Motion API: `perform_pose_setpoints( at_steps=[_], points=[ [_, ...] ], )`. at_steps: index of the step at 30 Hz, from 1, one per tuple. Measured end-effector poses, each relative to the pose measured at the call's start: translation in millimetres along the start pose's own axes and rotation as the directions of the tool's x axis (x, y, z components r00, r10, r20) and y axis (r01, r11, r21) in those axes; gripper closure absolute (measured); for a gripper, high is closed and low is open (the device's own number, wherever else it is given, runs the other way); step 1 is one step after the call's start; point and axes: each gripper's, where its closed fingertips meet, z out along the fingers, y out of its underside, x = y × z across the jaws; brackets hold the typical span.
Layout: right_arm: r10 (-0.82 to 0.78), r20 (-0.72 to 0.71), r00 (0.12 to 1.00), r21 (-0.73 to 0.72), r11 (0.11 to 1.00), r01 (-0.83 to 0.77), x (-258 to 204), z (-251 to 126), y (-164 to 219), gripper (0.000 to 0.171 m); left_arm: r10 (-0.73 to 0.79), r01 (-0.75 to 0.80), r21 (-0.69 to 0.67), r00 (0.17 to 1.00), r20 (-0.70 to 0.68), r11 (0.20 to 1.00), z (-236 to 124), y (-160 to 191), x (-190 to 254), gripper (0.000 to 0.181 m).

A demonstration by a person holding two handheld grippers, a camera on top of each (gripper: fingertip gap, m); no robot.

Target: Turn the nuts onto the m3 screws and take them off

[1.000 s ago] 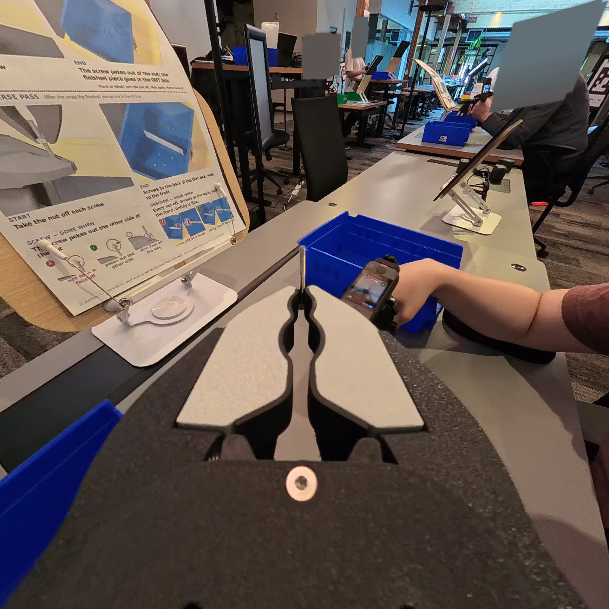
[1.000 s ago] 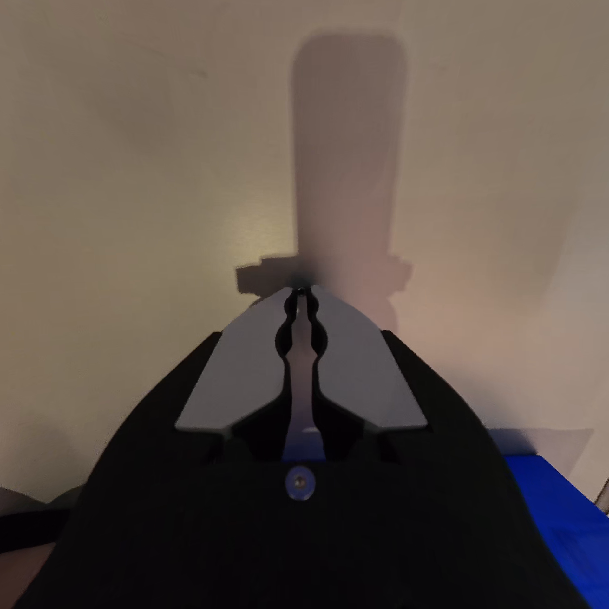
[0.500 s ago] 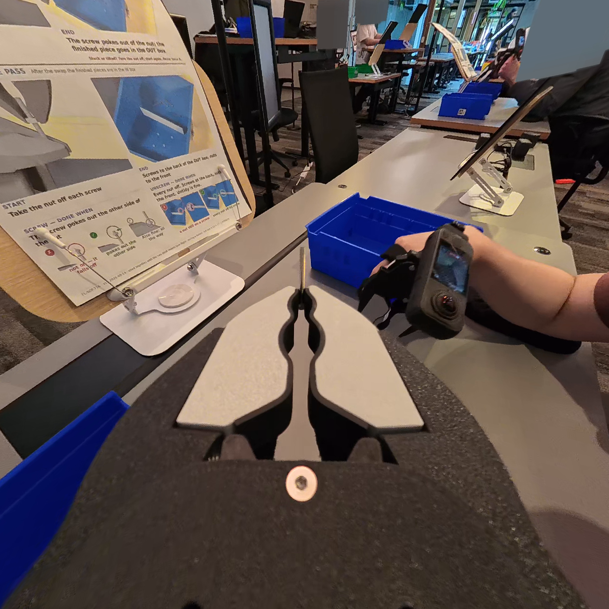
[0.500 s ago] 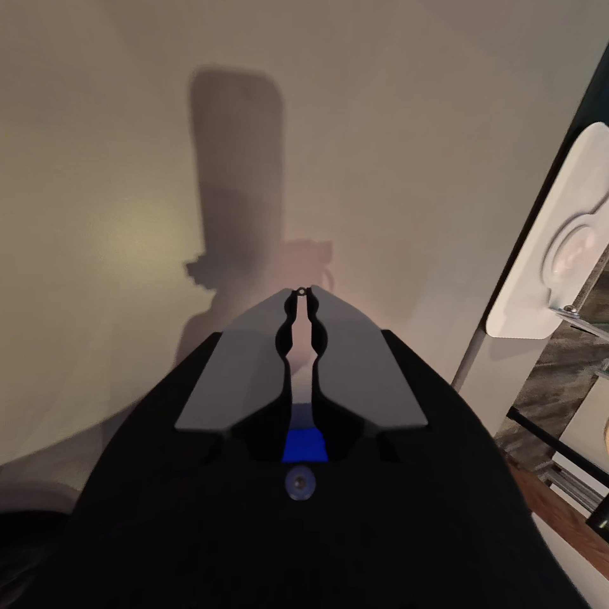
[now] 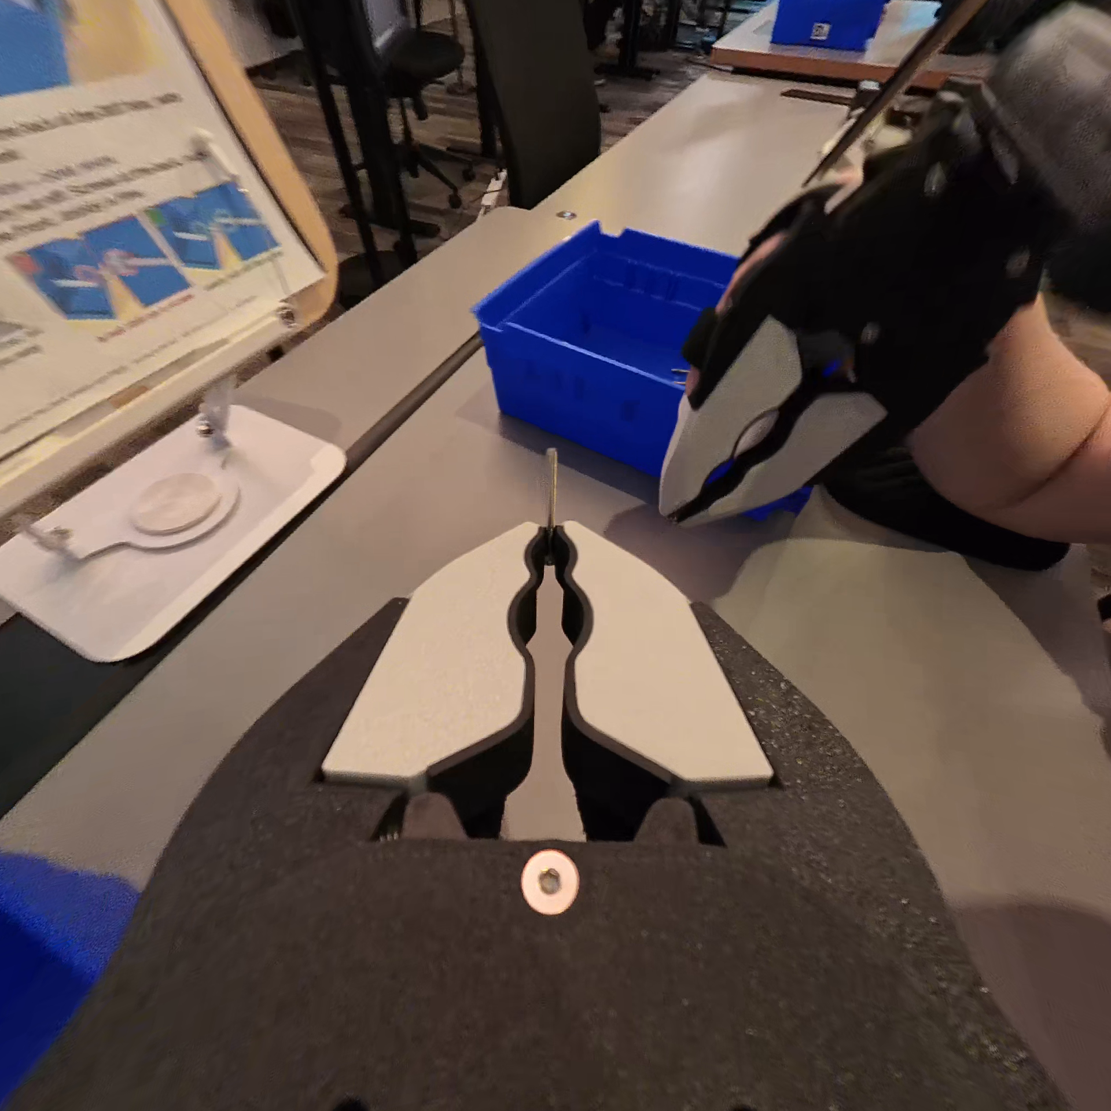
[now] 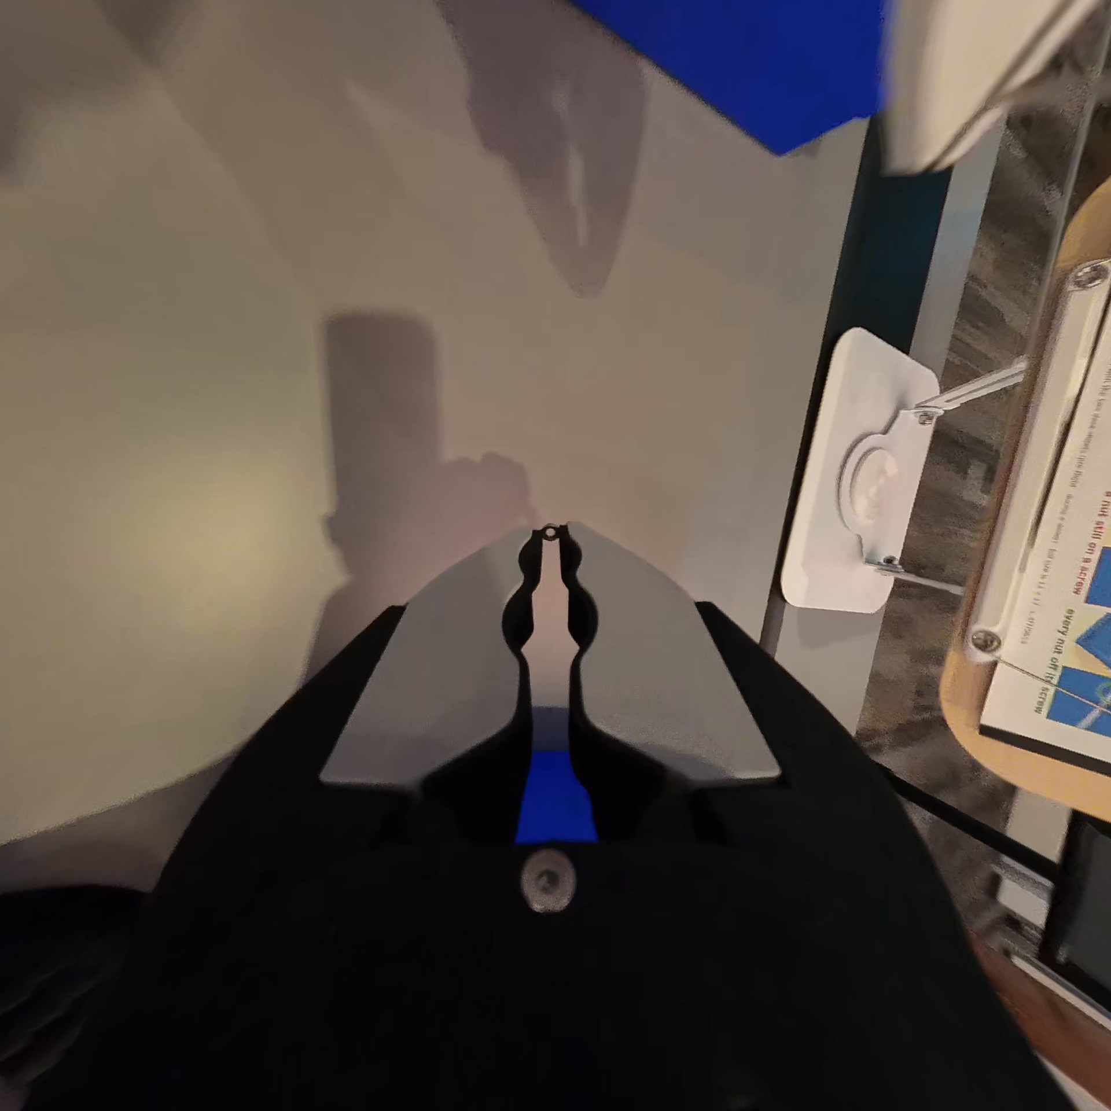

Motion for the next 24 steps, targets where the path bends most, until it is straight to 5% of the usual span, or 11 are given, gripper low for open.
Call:
perform_pose_setpoints(
  at_steps=[8, 24],
  points=[
    [0.170, 0.040, 0.985, 0.307, 0.936, -0.174, 16, -60, -17, 0.165, 0.182, -0.184, -0.057, 0.982, -0.042, 0.981, 48, 25, 39, 0.179],
    [0.107, 0.129, 0.986, 0.357, 0.923, -0.147, 3, -53, -27, 0.165, 0.362, -0.361, 0.025, 0.928, -0.093, 0.932, 60, 28, 68, 0.179]
  ],
)
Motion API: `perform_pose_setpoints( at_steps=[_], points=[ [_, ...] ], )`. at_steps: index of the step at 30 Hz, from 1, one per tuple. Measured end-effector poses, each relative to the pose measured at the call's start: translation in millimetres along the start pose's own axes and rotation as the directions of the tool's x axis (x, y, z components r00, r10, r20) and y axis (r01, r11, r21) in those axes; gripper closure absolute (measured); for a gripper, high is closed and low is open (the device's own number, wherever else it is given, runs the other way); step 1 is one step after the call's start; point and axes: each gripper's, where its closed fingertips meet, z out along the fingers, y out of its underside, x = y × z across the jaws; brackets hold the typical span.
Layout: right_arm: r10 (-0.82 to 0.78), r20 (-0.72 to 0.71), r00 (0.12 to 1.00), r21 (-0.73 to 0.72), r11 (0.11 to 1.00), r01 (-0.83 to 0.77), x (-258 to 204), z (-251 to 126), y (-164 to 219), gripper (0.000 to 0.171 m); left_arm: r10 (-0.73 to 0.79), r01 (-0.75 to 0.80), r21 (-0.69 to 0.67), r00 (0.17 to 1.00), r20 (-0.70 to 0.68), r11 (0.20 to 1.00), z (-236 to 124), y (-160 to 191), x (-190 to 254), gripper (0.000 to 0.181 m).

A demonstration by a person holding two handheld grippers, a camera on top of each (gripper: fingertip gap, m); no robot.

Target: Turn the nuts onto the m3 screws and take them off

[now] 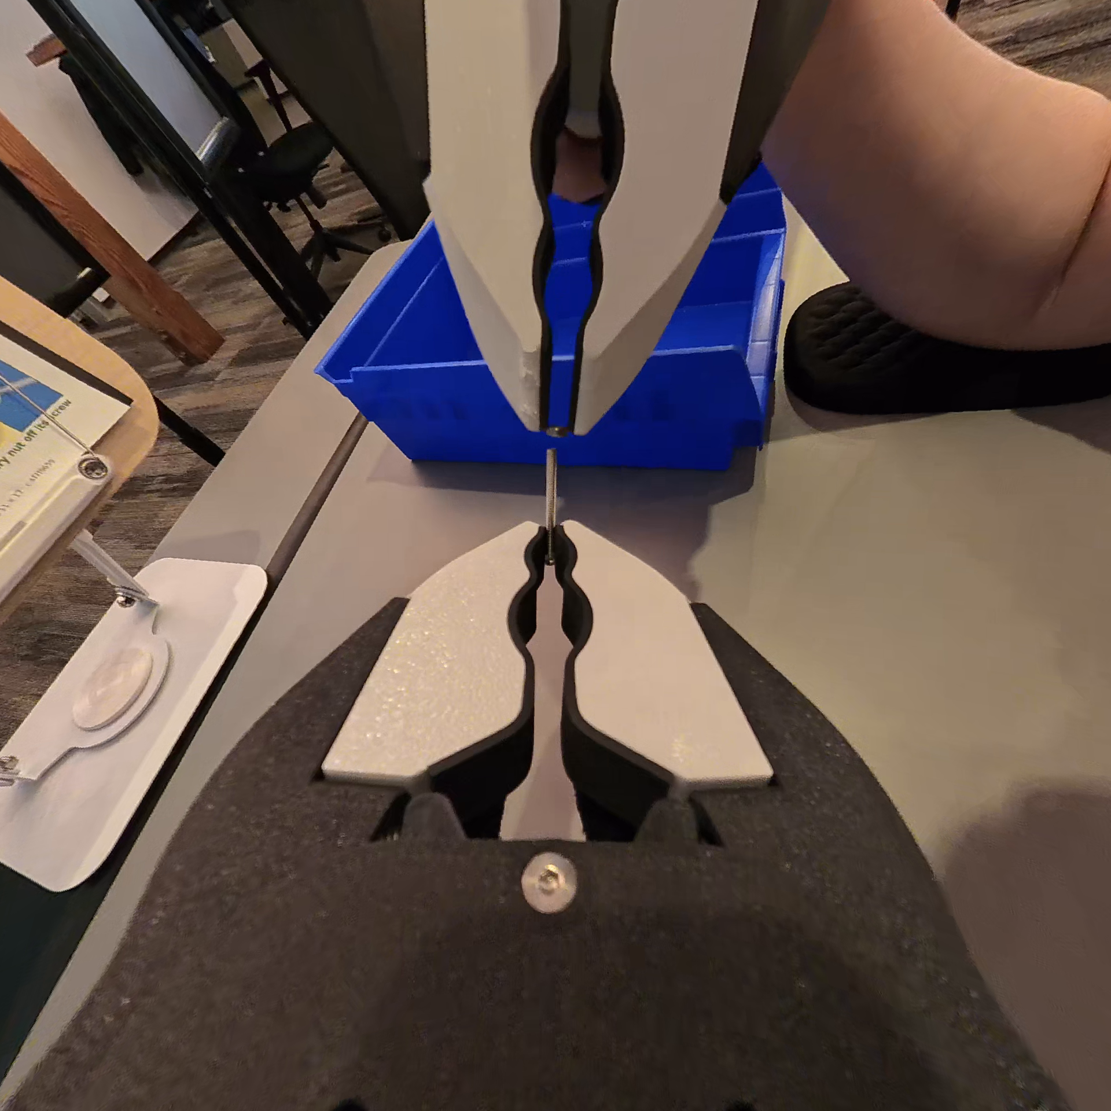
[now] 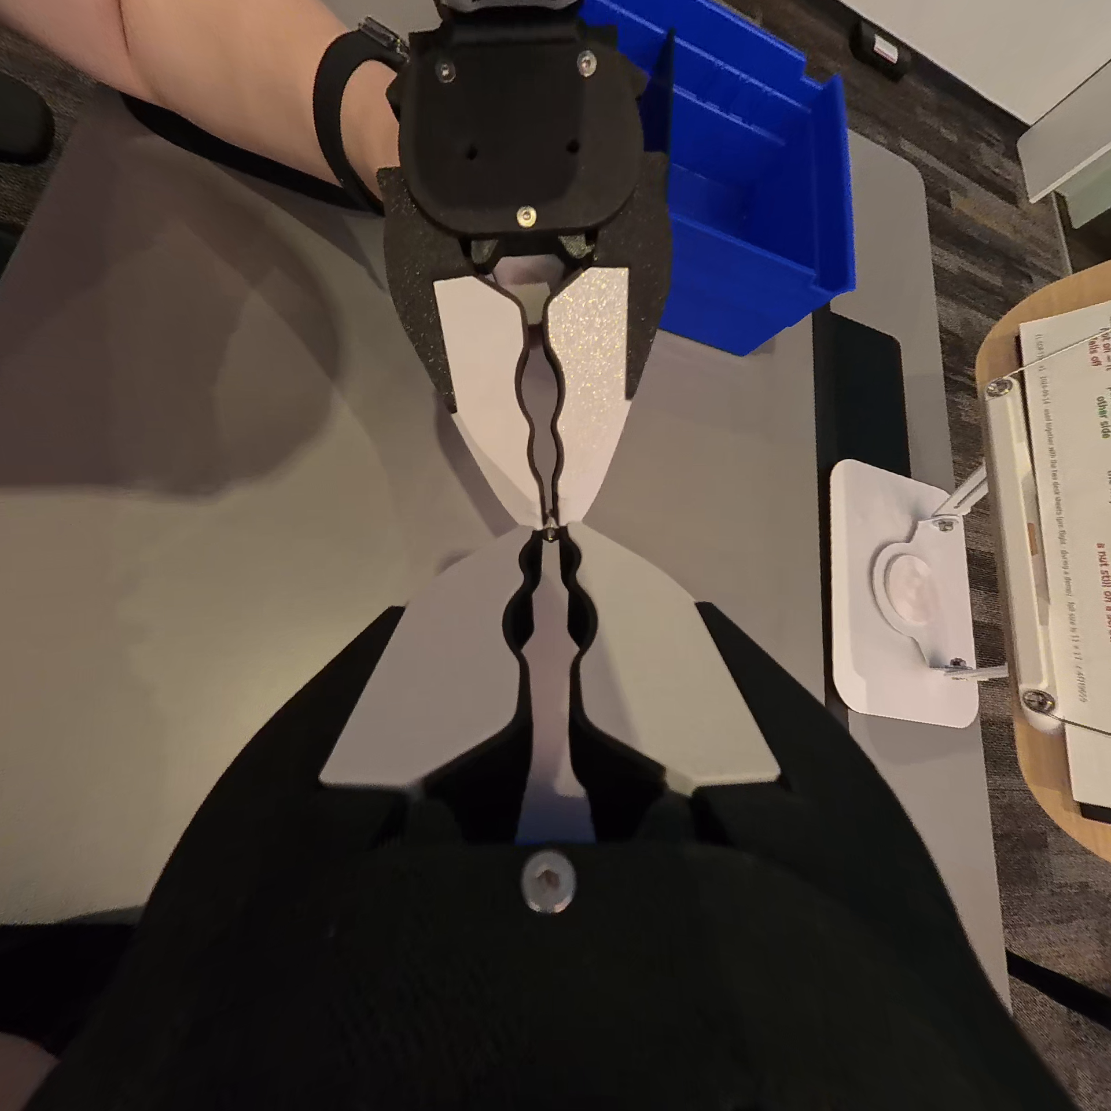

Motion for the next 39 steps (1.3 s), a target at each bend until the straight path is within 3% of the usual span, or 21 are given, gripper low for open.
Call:
perform_pose_setpoints(
  at_steps=[16, 20, 25, 29, 34, 39],
  points=[
    [0.047, 0.053, 0.997, -0.068, 0.997, -0.043, -6, 8, 12, 0.165, 0.119, -0.115, -0.093, 0.992, 0.048, 0.989, 5, 9, 3, 0.179],
    [0.219, 0.011, 0.976, -0.098, 0.971, -0.217, 6, 15, 14, 0.165, 0.088, -0.070, -0.150, 0.989, 0.119, 0.986, 3, 15, -10, 0.179],
    [0.496, -0.017, 0.868, -0.071, 0.866, -0.495, 20, 23, 10, 0.165, 0.036, -0.003, -0.182, 0.983, 0.179, 0.983, -1, 21, -23, 0.179],
    [0.603, -0.010, 0.798, -0.058, 0.796, -0.602, 23, 26, 11, 0.165, 0.032, 0.006, -0.197, 0.981, 0.190, 0.980, -2, 24, -25, 0.179],
    [0.589, -0.016, 0.808, -0.039, 0.807, -0.589, 25, 24, 8, 0.164, 0.010, 0.023, -0.163, 0.980, 0.197, 0.986, -5, 19, -27, 0.179],
    [0.473, -0.062, 0.879, 0.027, 0.881, -0.472, 32, 17, -5, 0.144, -0.051, 0.063, -0.057, 0.979, 0.197, 0.996, -14, 3, -32, 0.179]
  ],
)
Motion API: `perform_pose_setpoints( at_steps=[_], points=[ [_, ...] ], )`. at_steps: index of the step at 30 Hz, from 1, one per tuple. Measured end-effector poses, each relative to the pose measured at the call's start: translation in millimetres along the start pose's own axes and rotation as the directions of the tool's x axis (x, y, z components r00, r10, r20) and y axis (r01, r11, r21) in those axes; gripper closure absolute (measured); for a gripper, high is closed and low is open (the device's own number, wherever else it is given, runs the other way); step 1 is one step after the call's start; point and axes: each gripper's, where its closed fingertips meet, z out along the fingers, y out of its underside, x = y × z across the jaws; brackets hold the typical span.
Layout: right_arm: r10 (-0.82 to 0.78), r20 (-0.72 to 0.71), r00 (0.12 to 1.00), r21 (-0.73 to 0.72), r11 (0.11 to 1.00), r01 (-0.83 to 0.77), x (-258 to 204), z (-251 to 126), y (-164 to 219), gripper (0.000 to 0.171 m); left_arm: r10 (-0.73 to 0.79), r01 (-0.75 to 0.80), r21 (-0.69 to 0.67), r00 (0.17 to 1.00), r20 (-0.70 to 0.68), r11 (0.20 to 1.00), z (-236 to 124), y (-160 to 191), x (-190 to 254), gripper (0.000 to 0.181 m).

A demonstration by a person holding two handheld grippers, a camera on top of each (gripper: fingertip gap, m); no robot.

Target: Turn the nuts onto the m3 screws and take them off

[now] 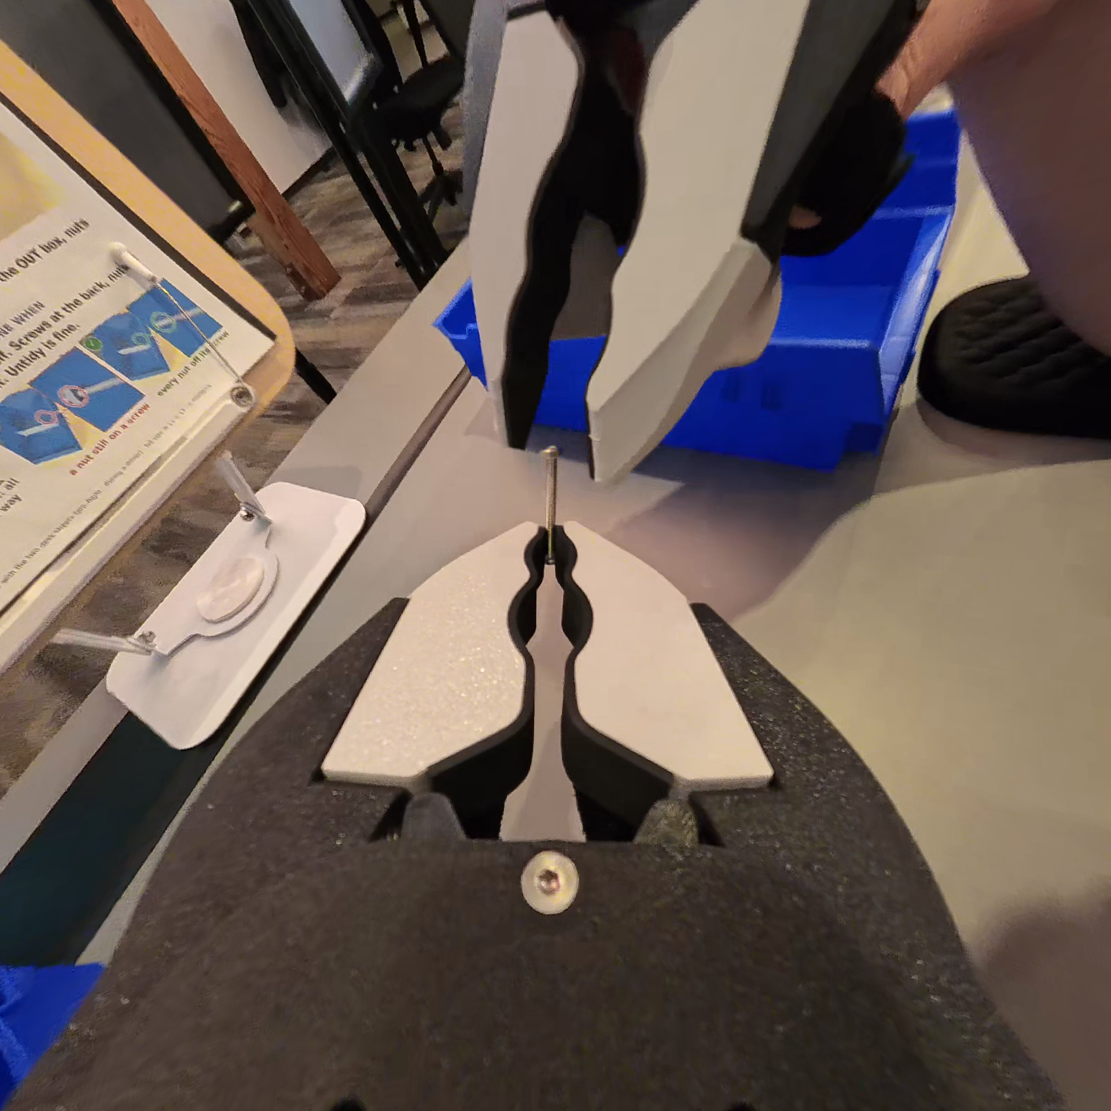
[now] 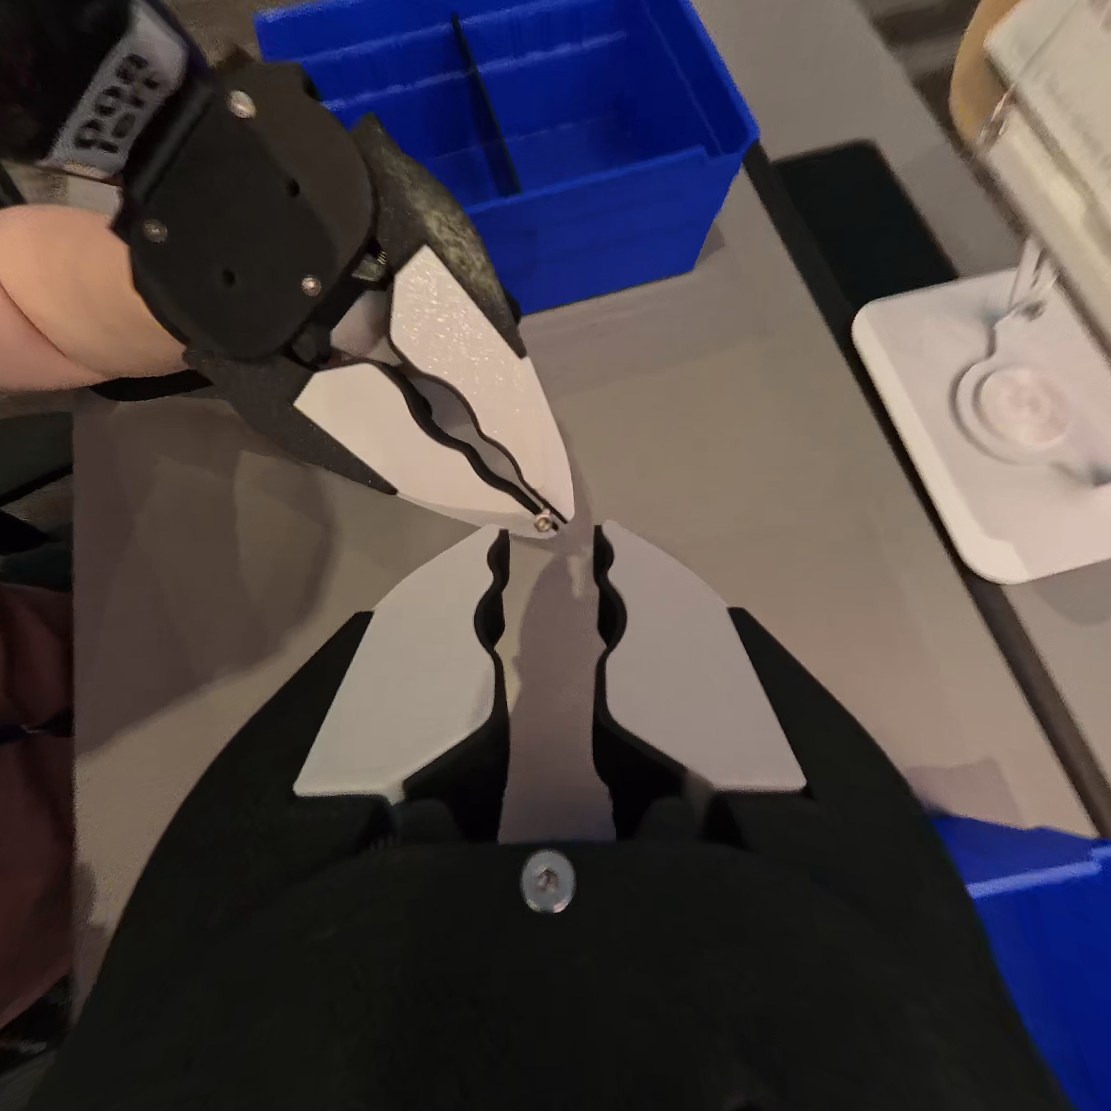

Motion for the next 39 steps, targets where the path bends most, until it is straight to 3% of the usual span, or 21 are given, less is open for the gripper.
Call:
perform_pose_setpoints(
  at_steps=[8, 16, 39],
  points=[
    [-0.255, 0.015, 0.967, 0.362, 0.903, 0.232, -22, -30, -50, 0.139, -0.095, 0.112, 0.303, 0.993, -0.069, 0.947, -30, -45, -3, 0.179],
    [-0.177, 0.203, 0.963, 0.590, 0.807, 0.024, -36, -52, -78, 0.151, -0.127, 0.167, 0.440, 0.985, -0.120, 0.882, -51, -67, -3, 0.179],
    [-0.211, 0.248, 0.946, 0.581, 0.813, 0.029, -42, -43, -72, 0.165, -0.125, 0.187, 0.420, 0.977, -0.170, 0.888, -48, -67, 4, 0.180]
  ],
)
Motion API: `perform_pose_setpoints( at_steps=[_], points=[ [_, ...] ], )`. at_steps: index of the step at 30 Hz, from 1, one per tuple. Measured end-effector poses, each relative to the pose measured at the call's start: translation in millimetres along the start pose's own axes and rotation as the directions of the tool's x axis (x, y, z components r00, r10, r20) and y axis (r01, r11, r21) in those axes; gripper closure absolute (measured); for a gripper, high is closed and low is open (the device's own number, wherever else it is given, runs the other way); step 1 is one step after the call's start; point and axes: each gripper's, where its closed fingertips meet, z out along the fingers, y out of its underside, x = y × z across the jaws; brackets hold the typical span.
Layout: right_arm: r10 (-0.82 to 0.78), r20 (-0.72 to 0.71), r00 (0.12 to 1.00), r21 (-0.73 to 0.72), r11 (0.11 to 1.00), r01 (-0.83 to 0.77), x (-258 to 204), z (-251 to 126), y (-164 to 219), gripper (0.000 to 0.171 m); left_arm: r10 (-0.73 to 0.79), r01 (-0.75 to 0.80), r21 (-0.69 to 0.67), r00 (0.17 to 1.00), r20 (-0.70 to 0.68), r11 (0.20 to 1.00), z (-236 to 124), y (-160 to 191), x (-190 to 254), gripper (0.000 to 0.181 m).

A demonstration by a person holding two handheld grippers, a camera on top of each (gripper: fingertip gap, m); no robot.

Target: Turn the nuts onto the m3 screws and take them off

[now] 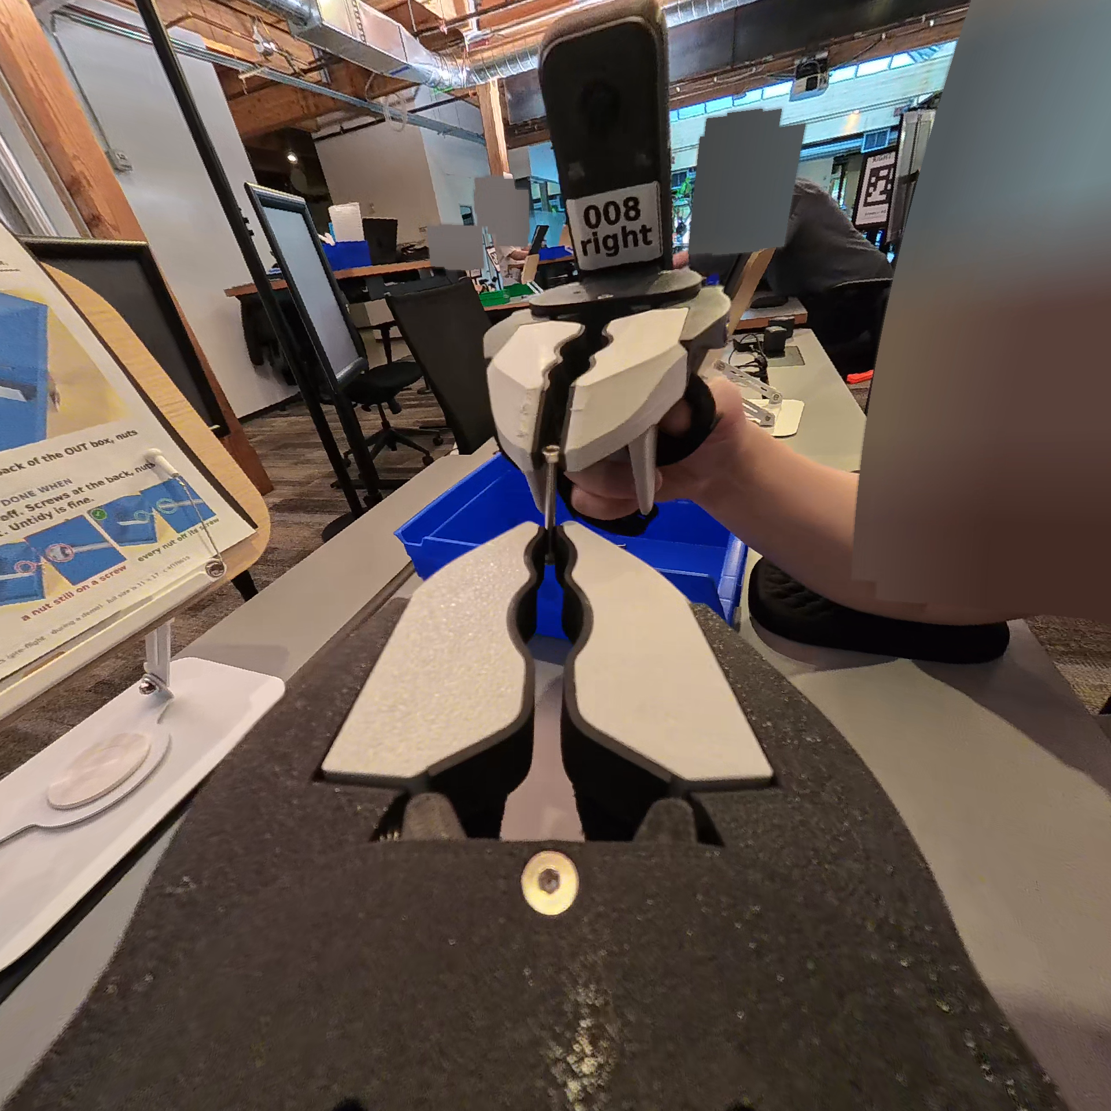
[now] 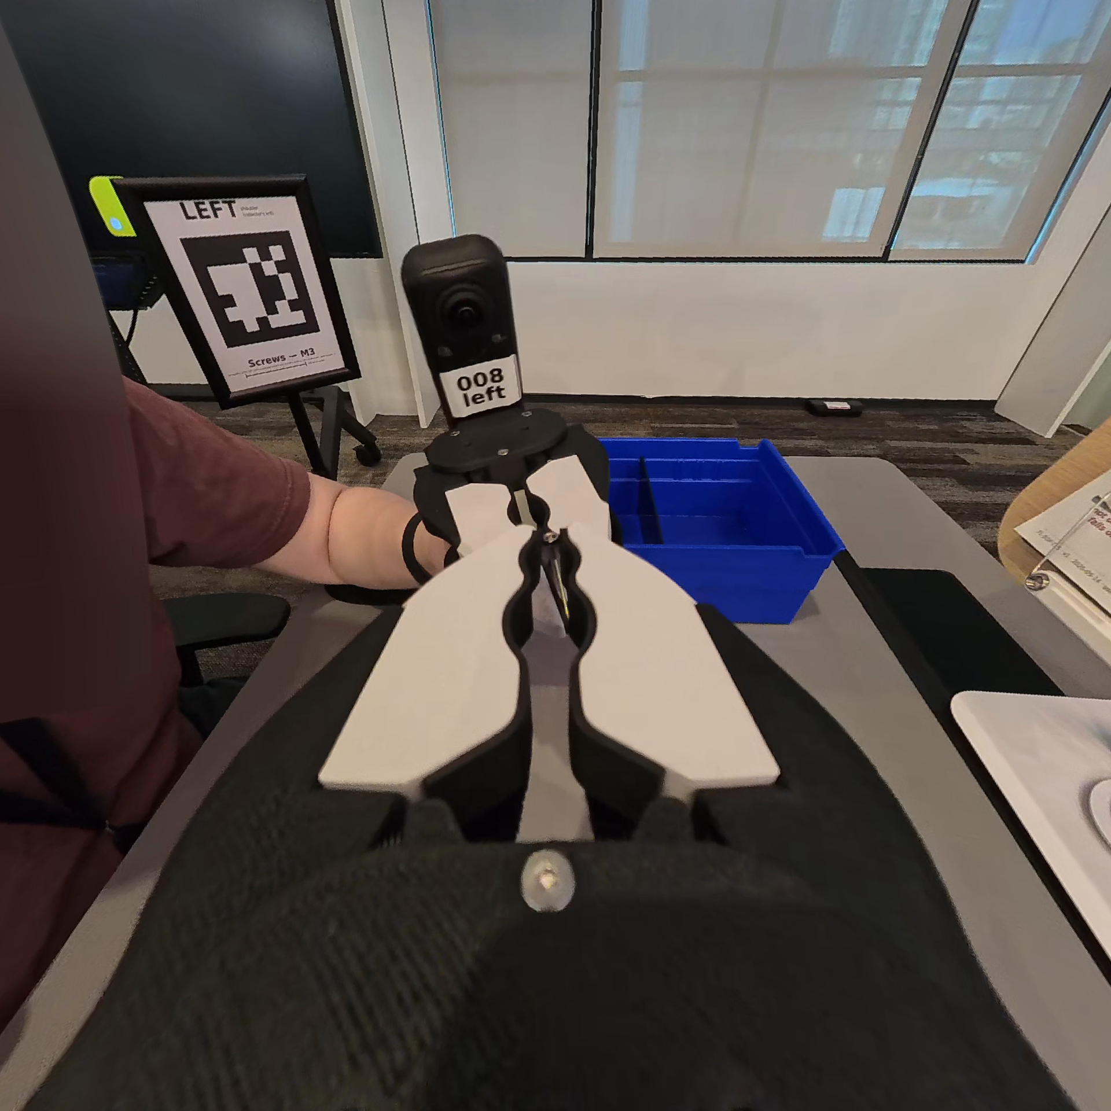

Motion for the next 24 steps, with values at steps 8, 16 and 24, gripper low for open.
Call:
perform_pose_setpoints(
  at_steps=[8, 16, 24],
  points=[
    [-0.015, 0.217, 0.976, -0.047, 0.999, 0.026, -30, -11, 7, 0.165, 0.004, -0.009, -0.024, 0.977, -0.214, 1.000, 3, 2, 35, 0.179],
    [-0.030, 0.181, 0.983, -0.109, 0.993, 0.050, -27, -12, 14, 0.165, 0.014, -0.026, -0.063, 0.984, -0.178, 0.998, 7, 9, 31, 0.179],
    [0.021, -0.103, 0.994, -0.095, 0.995, -0.031, 13, 0, 11, 0.165, -0.062, 0.064, -0.076, 0.998, 0.029, 0.995, 2, 12, -10, 0.180]
  ],
)
